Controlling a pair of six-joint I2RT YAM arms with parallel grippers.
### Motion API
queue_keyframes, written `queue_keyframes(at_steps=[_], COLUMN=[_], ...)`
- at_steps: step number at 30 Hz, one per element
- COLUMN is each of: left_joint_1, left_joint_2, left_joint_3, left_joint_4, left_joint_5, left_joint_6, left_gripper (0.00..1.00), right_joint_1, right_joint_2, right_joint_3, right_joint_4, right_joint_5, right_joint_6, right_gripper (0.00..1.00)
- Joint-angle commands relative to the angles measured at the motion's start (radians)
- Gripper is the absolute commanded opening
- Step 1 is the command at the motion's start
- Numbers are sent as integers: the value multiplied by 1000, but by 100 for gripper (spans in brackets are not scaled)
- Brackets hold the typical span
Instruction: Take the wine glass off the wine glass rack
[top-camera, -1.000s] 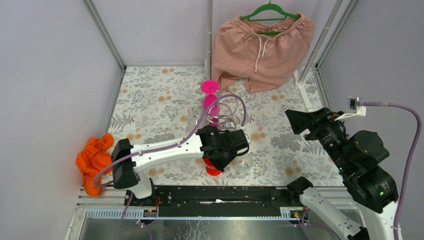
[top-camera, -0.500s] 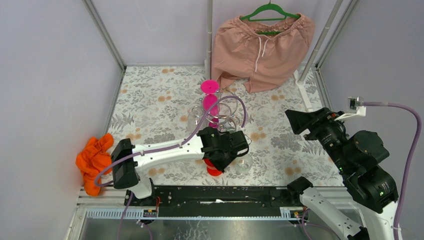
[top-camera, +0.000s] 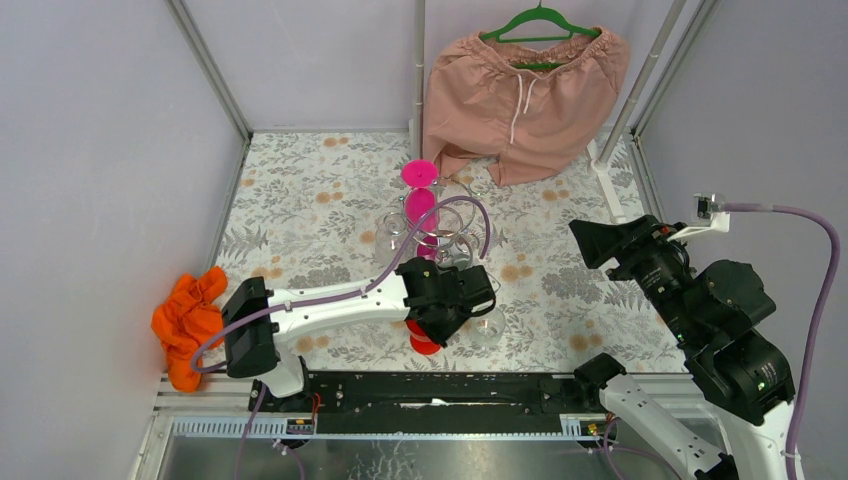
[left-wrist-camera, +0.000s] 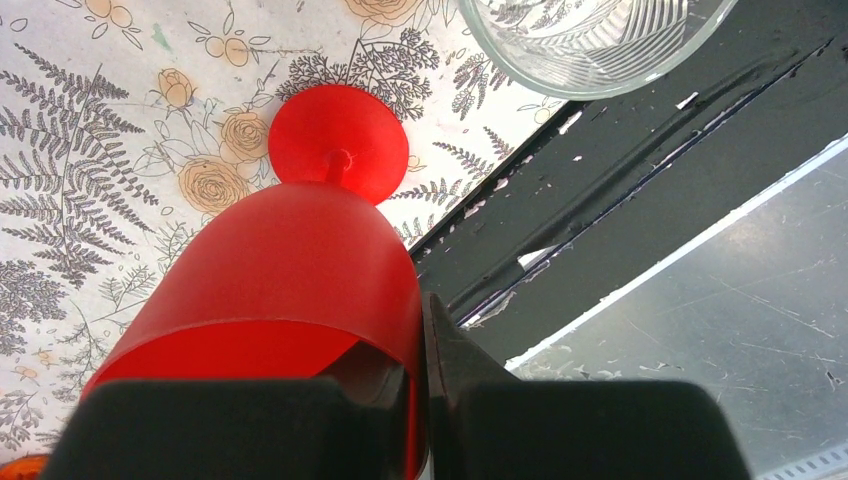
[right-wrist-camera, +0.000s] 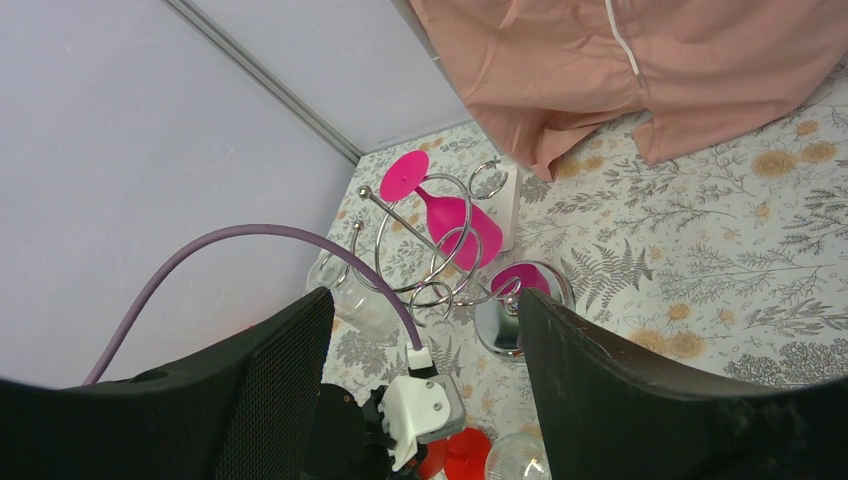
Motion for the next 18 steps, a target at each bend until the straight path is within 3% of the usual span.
queue_keyframes(at_steps=[1,13,18], left_joint_1=[6,6,6], left_joint_2=[-16,-22,-30], left_joint_3=[-12,-14,-5], left_joint_4=[35,26,11], left_joint_5=[-17,-13,-22], left_joint_6=[-16,-33,-41], left_gripper=[1,7,21], right_joint_1=[4,4,4], right_joint_2=[-2,-3,1], right_joint_3=[1,2,0], right_joint_4=[32,32,34], right_joint_5=[16,14,9], right_joint_6=[-13,-9,-8], right_gripper=[75,75,75])
